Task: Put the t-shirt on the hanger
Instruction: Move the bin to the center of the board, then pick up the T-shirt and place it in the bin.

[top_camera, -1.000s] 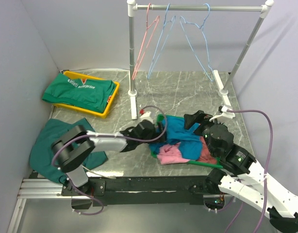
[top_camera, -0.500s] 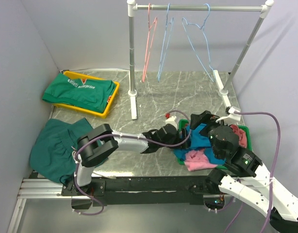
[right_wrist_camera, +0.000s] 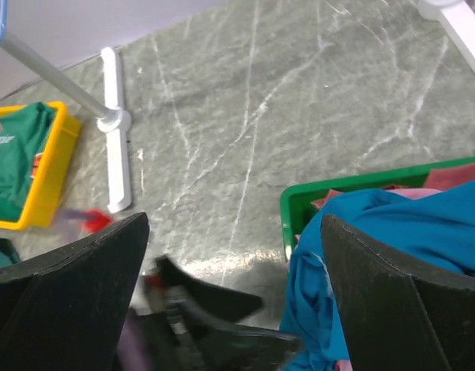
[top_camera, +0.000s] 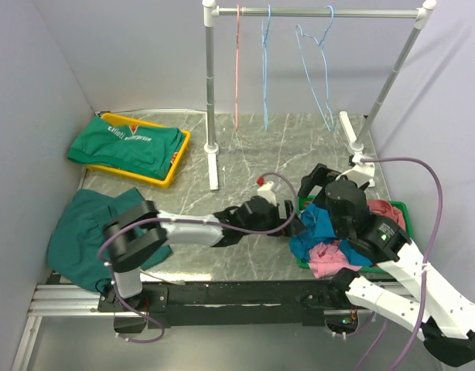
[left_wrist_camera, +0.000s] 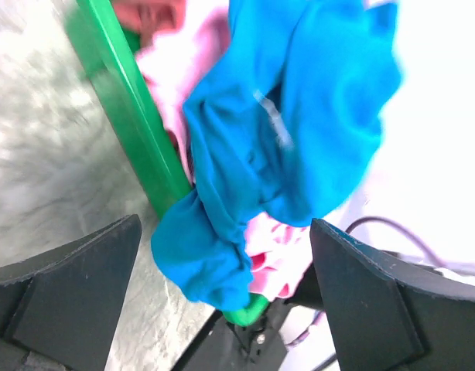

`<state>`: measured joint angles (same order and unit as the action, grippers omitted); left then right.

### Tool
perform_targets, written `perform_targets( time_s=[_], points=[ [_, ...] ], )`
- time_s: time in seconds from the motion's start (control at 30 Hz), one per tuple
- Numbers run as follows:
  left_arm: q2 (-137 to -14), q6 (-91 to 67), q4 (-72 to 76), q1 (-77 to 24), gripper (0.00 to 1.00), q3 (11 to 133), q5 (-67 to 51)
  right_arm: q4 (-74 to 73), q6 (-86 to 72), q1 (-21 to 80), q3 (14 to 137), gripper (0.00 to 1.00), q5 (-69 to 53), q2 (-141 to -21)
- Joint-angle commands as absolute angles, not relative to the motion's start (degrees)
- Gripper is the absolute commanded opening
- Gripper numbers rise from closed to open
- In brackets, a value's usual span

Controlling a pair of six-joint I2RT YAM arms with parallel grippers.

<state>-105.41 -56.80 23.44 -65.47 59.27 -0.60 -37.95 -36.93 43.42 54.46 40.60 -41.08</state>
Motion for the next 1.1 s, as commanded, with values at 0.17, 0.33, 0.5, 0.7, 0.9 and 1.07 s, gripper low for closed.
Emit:
perform_targets(
  time_s=[0.17, 0.33, 0.5, 0.7, 0.9, 1.07],
  points=[
    [-90.5, -59.2, 24.0, -61.7, 0.96, 47.4, 6.5, -53.2, -42.9, 35.3, 58.1, 0.95, 31.1, -40.6],
    [-82.2, -58.5, 23.5, -59.0, 0.96, 41.6, 8.3, -60.4, -52.0, 31.7, 53.7, 0.91, 27.1, -40.8],
    [-76.4, -58.4, 22.2, -56.7, 0.96, 36.9, 8.5, -65.5, -60.6, 31.2, 51.3, 0.93, 29.2, -41.1],
    [-68.2, -58.5, 18.9, -56.3, 0.96, 33.1, 10.4, -55.7, -61.2, 28.3, 43.6, 0.92, 27.9, -44.1],
    [-59.7, -58.9, 14.5, -56.3, 0.97, 31.2, 13.3, -50.9, -59.5, 25.8, 43.1, 0.57, 30.9, -46.1],
    [-53.6, -58.4, 9.1, -56.3, 0.96, 33.0, 15.7, -52.8, -52.1, 25.8, 56.5, 0.00, 30.8, -41.7]
  ],
)
